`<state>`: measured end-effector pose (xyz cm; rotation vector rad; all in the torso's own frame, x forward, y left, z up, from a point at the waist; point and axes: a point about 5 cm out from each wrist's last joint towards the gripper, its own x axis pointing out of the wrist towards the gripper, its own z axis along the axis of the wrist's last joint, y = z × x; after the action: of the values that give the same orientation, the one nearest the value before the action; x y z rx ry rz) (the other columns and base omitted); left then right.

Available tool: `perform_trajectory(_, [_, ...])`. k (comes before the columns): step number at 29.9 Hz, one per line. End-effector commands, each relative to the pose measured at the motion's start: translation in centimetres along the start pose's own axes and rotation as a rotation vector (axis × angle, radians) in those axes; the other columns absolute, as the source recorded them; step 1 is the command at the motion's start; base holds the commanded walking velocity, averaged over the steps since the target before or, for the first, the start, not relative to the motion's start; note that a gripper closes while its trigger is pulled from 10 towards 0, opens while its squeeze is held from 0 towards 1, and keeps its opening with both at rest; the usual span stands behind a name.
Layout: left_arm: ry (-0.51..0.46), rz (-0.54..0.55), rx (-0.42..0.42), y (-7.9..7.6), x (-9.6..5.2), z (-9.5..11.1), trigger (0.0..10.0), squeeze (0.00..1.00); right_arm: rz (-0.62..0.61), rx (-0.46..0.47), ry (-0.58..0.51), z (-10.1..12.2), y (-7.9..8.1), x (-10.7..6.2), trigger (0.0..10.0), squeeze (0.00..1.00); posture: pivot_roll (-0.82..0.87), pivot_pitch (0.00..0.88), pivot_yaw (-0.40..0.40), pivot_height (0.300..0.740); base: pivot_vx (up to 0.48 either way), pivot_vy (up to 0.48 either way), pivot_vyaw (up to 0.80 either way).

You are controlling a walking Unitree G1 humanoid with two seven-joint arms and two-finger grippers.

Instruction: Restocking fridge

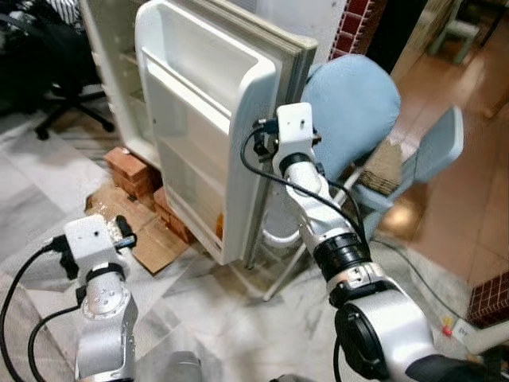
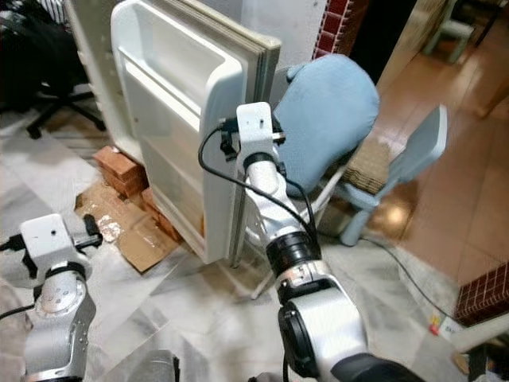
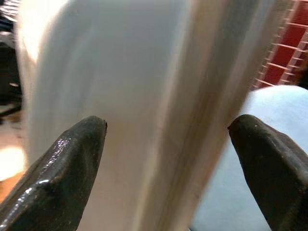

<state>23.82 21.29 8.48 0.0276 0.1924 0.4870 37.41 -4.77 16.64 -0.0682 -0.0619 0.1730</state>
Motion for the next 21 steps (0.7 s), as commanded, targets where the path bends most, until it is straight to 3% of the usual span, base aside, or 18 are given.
perform_trajectory(1, [-0.007,-0.004,-0.003,0.0,0.2,0.2,10.0,0.00,0.043,-0.003,-0.039,1.0,0.8,0.2,10.0,0.00,0.13,0.000,-0.105,0.740,0.360,0.000,0.00])
perform_trajectory(19, [-0.012,-0.021,-0.018,-0.2,0.2,0.2,10.0,0.00,-0.030,-0.087,0.045,-3.0,-4.6,-1.6,10.0,0.00,0.12,0.000,-0.102,0.740,0.351,0.000,0.00])
perform_trajectory(21, [-0.009,-0.014,-0.028,-0.1,0.2,0.2,10.0,0.00,-0.043,-0.102,0.078,-4.0,-6.0,-2.0,10.0,0.00,0.13,0.000,-0.103,0.740,0.369,0.000,0.00])
